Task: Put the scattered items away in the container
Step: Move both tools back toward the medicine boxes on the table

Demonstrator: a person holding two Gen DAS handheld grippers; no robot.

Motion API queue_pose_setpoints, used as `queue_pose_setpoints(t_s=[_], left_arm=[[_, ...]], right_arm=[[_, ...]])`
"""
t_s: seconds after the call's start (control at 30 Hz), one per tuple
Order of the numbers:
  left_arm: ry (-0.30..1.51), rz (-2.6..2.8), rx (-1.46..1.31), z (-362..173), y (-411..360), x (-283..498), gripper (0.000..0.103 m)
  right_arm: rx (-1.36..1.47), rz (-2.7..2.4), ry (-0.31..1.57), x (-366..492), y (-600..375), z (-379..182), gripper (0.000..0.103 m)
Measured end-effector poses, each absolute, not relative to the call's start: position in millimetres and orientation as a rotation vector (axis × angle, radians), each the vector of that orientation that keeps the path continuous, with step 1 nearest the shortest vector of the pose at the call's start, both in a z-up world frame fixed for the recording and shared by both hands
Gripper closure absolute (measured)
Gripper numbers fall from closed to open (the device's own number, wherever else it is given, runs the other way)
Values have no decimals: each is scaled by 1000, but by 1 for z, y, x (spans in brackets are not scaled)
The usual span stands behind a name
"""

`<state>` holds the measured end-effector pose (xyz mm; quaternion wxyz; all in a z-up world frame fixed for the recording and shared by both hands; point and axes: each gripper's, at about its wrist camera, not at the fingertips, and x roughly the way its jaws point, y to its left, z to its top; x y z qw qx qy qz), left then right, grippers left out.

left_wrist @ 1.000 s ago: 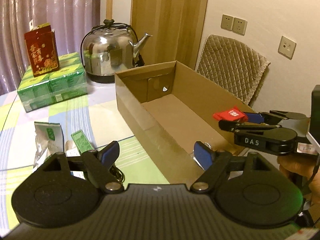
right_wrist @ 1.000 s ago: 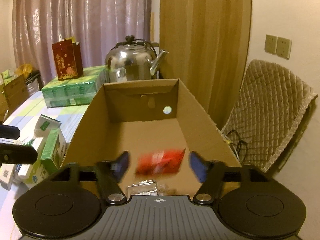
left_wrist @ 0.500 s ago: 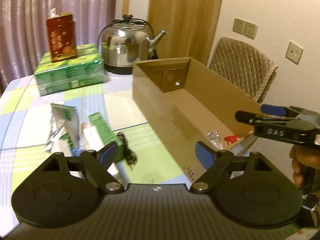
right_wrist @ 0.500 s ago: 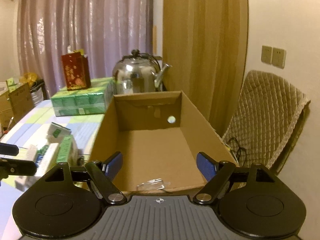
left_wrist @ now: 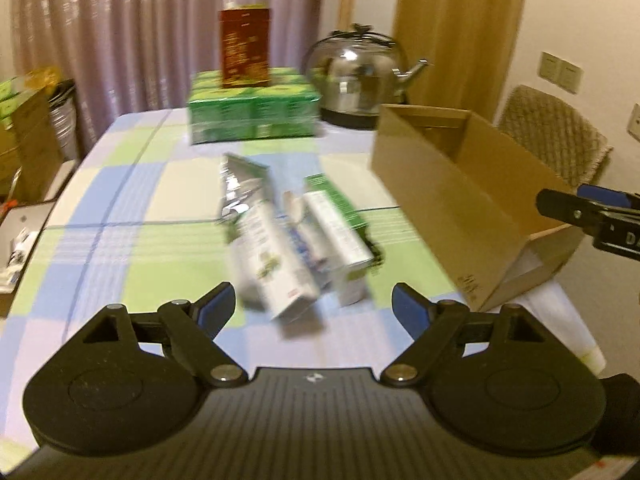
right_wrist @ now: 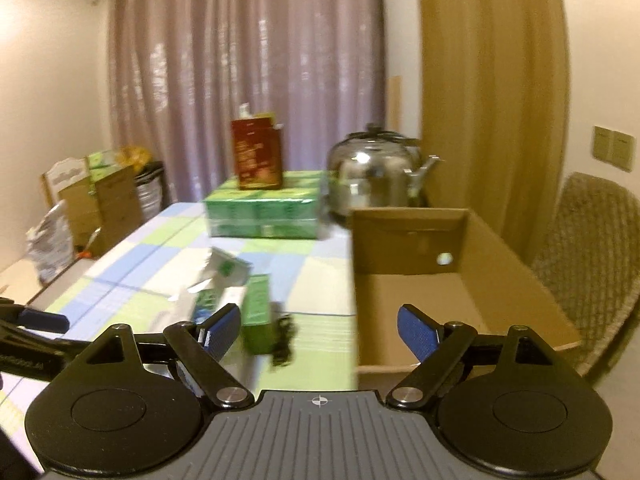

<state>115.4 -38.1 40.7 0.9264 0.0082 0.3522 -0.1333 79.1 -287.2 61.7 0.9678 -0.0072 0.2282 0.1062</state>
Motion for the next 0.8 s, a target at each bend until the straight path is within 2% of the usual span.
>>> queue_pose_setpoints(t_s=[0.43,0.8], left_arm=[[778,-212,-101,26,13,102,20],[800,-265,-193,14,5,130,20]], right_arm=[[-99,312,516,74,-237,40,20],[-208,359,575,85,-216,8,20]])
